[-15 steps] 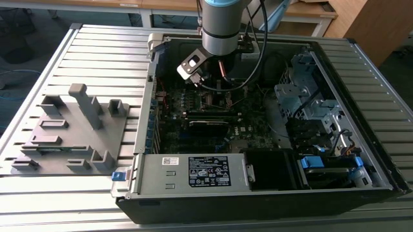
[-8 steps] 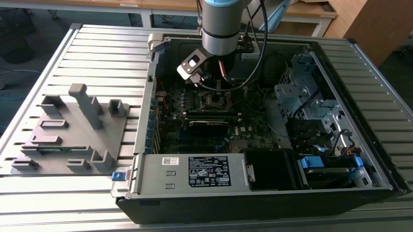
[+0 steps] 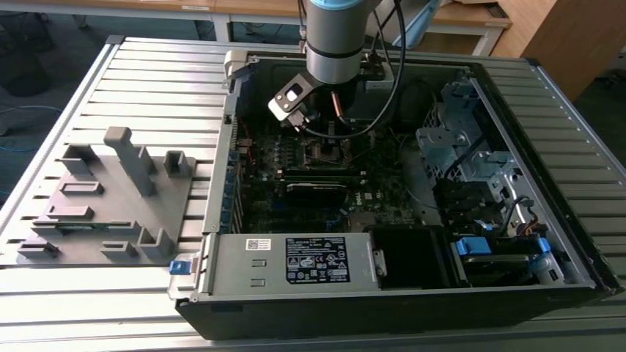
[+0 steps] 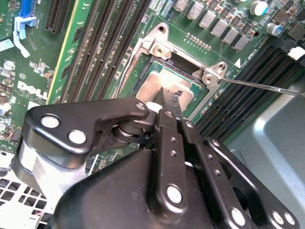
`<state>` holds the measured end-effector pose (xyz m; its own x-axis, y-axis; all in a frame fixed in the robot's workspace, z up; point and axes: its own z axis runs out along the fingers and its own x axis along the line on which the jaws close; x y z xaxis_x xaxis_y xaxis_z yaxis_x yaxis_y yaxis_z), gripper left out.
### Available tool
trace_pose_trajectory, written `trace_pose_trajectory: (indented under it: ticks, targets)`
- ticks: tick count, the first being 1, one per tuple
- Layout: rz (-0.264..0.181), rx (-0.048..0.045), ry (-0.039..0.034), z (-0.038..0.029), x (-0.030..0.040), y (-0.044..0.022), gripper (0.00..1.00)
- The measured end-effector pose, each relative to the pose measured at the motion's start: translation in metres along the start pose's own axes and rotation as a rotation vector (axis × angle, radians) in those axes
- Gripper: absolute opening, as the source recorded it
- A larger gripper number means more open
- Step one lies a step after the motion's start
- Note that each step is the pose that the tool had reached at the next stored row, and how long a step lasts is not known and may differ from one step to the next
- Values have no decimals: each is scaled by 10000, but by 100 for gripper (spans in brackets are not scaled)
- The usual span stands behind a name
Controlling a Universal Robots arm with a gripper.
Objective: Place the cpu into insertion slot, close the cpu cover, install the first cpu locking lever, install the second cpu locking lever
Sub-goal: 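Place the cpu into insertion slot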
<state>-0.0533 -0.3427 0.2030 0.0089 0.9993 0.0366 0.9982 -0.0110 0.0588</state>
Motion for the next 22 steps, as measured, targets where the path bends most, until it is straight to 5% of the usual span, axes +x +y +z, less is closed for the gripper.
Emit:
trace_pose_trajectory:
  ticks: [10, 17, 22]
  targets:
    - [-2, -15, 1, 0, 0, 0, 10]
    - [-8, -25, -117, 0, 0, 0, 10]
    - [-5, 87, -141, 0, 0, -1, 10]
